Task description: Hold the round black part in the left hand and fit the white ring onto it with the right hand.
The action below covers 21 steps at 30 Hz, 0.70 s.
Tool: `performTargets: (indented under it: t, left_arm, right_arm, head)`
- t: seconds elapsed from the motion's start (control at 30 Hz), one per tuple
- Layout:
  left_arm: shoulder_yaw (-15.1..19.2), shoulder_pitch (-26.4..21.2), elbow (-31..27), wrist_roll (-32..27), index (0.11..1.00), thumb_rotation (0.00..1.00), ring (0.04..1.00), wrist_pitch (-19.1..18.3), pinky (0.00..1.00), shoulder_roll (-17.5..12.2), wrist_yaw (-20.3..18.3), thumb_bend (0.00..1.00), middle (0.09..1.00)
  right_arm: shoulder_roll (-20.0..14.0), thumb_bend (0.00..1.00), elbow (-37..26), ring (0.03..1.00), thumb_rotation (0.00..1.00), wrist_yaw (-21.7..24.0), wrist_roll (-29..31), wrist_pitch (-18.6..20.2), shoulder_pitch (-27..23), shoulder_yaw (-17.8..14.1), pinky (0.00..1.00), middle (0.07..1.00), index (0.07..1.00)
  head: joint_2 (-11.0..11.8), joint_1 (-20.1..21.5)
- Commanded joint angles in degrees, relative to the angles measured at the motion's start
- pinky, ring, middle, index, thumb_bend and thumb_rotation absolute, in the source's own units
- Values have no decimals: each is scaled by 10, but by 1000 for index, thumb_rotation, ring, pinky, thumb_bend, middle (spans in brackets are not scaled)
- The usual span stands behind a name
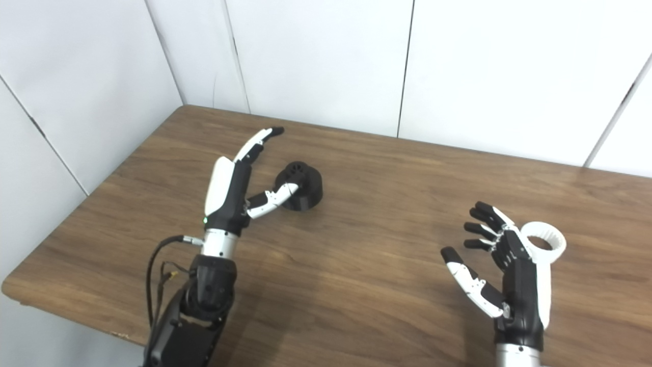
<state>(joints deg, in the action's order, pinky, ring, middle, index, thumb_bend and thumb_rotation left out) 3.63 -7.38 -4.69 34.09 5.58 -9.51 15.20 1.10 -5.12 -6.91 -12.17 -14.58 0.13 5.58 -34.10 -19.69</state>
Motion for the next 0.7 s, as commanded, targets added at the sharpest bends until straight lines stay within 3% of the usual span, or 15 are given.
performTargets:
  t: [0.0,0.1,0.37,0.67]
  left_arm:
    - [7,-32,-9,16,882,487,943,-16,855,-22,-1,674,949]
    - [6,-41,-11,22,910,506,995,-51,889,-39,-23,768,989]
    - [-23,-60,-2,66,939,529,1000,-128,955,-91,-92,984,1000]
    - [-66,-81,12,104,984,613,1000,-192,983,-139,-172,1000,1000]
  right_arm:
    - [-5,649,31,703,271,1,2,-11,15,-6,577,769,778]
    - [-6,647,34,704,277,2,4,-13,15,-6,579,772,780]
    - [-7,643,36,699,278,0,0,-16,14,-6,574,770,782]
    - [-6,650,34,703,294,0,-2,-13,14,-6,575,772,782]
  head:
    - [0,0]
    - [-1,0]
    - [-1,0]
    - [-1,1]
